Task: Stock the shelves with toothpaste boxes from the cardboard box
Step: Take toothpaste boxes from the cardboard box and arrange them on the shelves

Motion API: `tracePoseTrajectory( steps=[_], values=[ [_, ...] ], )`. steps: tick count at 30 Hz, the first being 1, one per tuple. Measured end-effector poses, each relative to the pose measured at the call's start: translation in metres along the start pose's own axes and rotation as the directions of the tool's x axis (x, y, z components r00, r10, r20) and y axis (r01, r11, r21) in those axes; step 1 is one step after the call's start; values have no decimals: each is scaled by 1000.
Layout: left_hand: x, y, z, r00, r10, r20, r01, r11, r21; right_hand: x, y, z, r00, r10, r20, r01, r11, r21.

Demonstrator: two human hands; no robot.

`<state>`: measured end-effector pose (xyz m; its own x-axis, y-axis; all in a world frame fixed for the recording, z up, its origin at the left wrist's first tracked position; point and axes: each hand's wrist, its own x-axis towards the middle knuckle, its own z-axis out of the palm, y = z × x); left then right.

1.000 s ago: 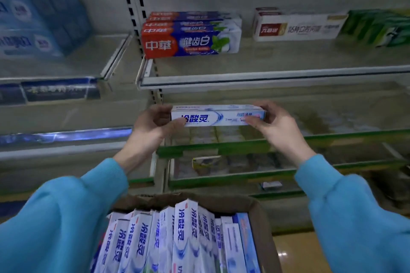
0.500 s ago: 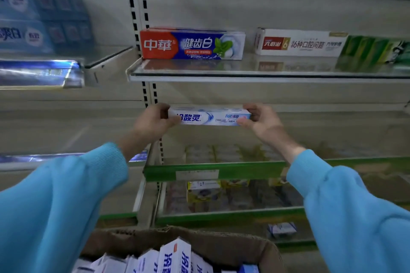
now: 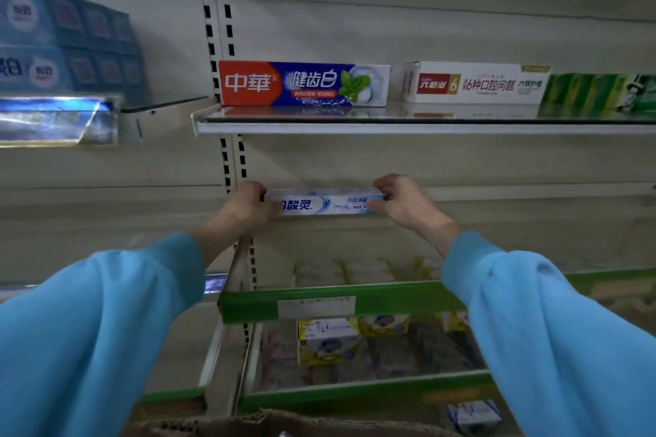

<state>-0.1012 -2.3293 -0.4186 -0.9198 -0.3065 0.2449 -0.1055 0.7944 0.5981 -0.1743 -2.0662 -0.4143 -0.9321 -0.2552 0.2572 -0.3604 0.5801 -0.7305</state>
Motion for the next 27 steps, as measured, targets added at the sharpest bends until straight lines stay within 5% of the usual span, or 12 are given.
tracePoseTrajectory(
  steps=[12, 27],
  values=[
    [12, -15, 9, 998, 56, -21, -54, 994, 94, 14, 18, 11, 1000, -25, -12, 24, 997, -71],
    [-5, -14, -2, 1000, 25, -5, -25, 997, -75, -4, 10, 7, 999, -33, 1, 33, 994, -105]
  ],
)
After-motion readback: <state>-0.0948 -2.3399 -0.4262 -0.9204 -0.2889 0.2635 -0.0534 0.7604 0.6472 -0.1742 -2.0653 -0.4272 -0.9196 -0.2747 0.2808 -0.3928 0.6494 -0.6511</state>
